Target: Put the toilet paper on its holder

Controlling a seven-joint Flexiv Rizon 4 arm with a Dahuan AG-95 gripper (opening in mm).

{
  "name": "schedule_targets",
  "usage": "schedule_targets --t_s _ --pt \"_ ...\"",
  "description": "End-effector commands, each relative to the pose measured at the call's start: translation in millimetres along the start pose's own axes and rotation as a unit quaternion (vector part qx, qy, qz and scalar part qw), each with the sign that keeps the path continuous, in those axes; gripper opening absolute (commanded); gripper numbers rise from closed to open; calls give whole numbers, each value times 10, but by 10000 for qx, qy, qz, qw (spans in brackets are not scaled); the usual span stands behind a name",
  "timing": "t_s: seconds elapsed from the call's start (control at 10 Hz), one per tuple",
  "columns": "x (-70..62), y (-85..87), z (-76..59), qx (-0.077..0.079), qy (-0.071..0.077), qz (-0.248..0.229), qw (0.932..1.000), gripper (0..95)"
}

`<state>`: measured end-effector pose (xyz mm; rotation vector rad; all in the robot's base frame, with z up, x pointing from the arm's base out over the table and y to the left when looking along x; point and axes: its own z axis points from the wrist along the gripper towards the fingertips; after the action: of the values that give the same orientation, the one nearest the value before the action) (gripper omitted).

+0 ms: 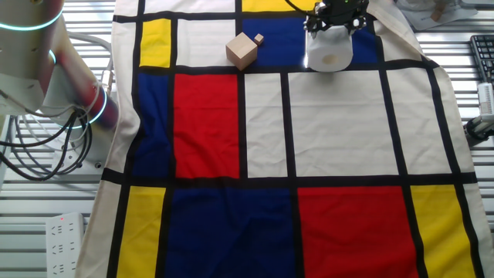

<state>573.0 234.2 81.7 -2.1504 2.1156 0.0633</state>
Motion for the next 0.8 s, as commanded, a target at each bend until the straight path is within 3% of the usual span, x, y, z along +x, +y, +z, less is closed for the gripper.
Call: schedule_targets --t_s 0.1,0.8 --pt "-1 1 -12 -13 14 4 10000 0" --pt "-39 2 -160 -61 102 84 9999 0"
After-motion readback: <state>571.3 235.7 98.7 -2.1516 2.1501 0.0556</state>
